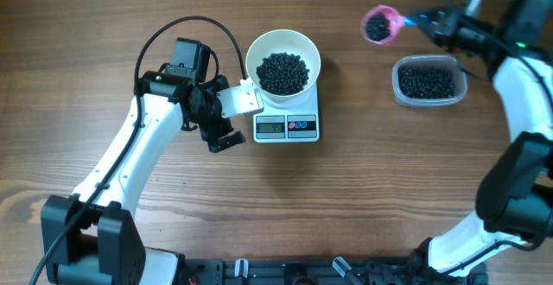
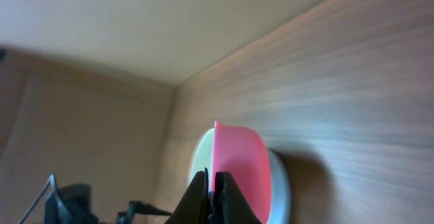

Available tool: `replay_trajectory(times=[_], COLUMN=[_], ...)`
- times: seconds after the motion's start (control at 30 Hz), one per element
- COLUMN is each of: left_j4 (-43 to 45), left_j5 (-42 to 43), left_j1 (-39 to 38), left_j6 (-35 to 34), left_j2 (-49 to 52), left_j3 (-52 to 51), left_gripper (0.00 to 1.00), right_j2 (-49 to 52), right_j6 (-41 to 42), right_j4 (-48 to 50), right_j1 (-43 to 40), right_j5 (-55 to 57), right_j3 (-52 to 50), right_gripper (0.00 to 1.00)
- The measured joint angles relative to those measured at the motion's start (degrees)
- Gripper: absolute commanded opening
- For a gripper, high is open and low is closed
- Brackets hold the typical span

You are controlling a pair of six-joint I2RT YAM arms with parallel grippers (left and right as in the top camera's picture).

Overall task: Scoop item into bowl and weigh 150g on scale
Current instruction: 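Carry the filled scoop to the white bowl and pour beans in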

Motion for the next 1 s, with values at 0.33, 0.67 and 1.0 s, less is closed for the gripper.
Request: replay_trajectory(times=[0.33,0.67,1.0], left_j4=[0.00,0.02,0.00], left_j5=[-0.02,-0.02,-0.02], left_j1=[0.00,0.00,0.00], left_j6=[0.00,0.00,0.00], left_j2=[0.00,0.00,0.00], left_j3=[0.00,0.00,0.00], left_gripper=[1.00,1.00,1.00], right_j2=[0.00,0.00,0.20], right_j6=[3.93,-7.34,-13.75], right_j4=[5.53,5.55,-3.41], right_j1=[14.62,24.20,25.14], right_j5=[2.67,16.46,21.62], right_j3=[0.00,0.00,8.09], right_gripper=[0.04,0.04,0.04])
